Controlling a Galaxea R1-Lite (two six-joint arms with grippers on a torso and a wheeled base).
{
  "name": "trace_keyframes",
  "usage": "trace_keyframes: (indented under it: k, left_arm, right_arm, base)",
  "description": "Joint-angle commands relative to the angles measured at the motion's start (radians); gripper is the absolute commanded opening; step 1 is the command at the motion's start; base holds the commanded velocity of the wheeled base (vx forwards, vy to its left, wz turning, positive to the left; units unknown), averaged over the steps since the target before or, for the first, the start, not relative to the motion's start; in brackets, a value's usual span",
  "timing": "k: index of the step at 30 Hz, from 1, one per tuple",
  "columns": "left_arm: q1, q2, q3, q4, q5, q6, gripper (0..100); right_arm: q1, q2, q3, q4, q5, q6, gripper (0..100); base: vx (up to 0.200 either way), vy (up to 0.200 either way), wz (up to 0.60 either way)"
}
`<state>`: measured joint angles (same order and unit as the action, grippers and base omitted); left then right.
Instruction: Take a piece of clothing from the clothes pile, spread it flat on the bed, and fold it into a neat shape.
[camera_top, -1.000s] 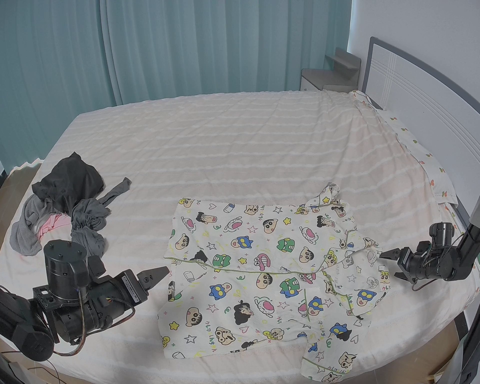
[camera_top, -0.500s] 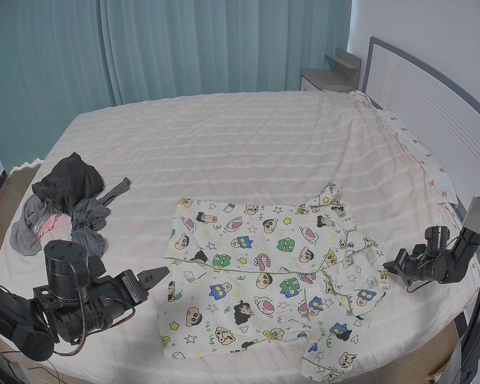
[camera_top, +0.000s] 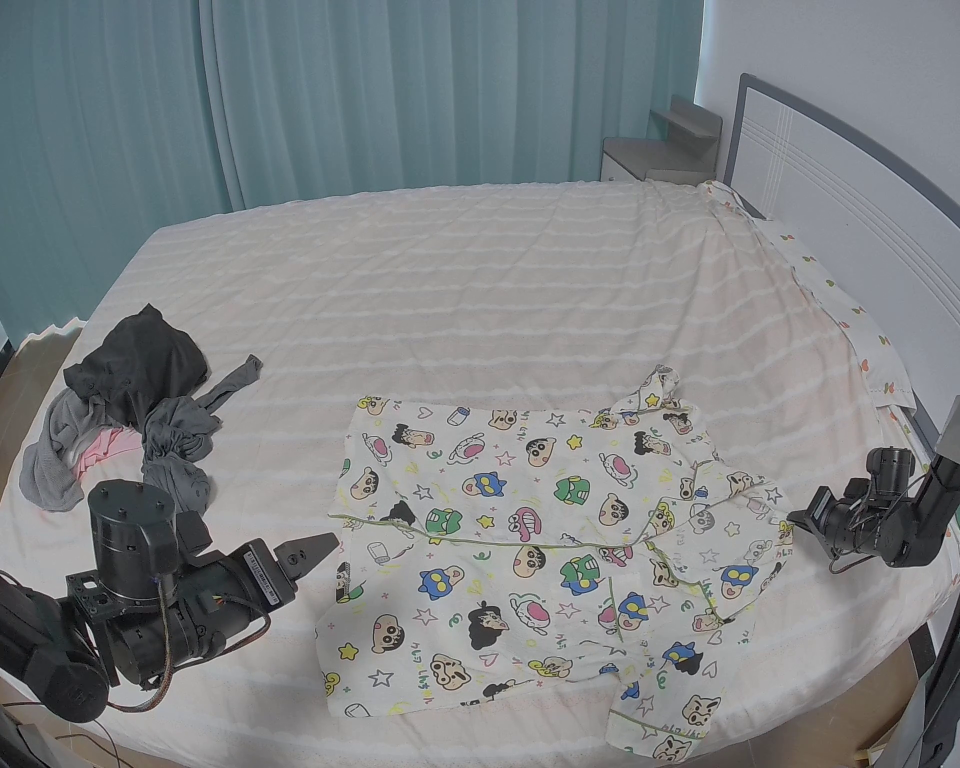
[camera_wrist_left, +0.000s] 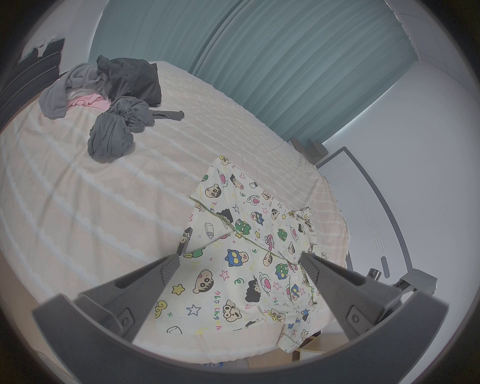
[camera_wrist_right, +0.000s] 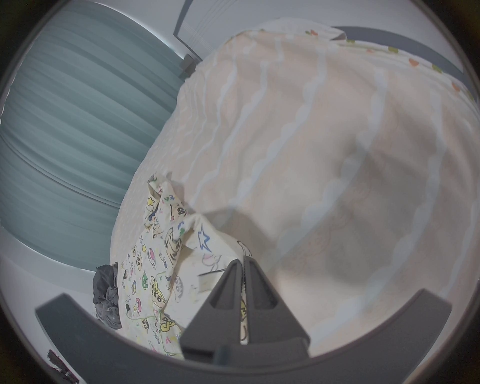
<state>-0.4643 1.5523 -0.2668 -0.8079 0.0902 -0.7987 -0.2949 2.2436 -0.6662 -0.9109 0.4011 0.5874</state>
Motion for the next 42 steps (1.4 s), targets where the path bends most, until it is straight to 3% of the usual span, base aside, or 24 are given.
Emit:
trace_keyframes:
  k: [1, 13, 20, 31, 32, 37, 42]
  left_arm:
    - [-0.001, 0.002, 0.000, -0.001, 0.000, 0.000, 100]
    - [-0.001, 0.002, 0.000, 0.001, 0.000, 0.000, 100]
    - [-0.001, 0.003, 0.001, 0.001, 0.000, 0.000, 100]
    - [-0.045, 0.038, 0.018, 0.001, -0.001, -0.002, 100]
    - [-0.048, 0.048, 0.018, 0.001, -0.003, -0.002, 100]
    - [-0.062, 0.138, 0.003, -0.008, -0.003, -0.011, 100]
    - [-0.050, 0.296, -0.141, 0.004, 0.014, -0.010, 100]
  right_arm:
    - [-0.046, -0.030, 0.013, -0.003, -0.005, -0.031, 0]
    - [-0.078, 0.002, 0.002, -0.022, -0.056, -0.101, 0]
    - [-0.089, 0.021, -0.033, -0.056, -0.131, -0.104, 0]
    - [-0.122, 0.017, -0.062, -0.051, -0.140, -0.106, 0]
    - [-0.122, 0.017, -0.061, -0.056, -0.139, -0.106, 100]
    - [-0.122, -0.007, -0.035, -0.057, -0.130, -0.083, 100]
    - [-0.119, -0.125, 0.033, -0.057, -0.128, 0.055, 100]
  base:
    - [0.000, 0.000, 0.00]
    - [0.000, 0.000, 0.00]
    - [0.000, 0.000, 0.00]
    - [0.000, 0.000, 0.00]
    - [0.000, 0.000, 0.00]
    - [0.000, 0.000, 0.00]
    - [0.000, 0.000, 0.00]
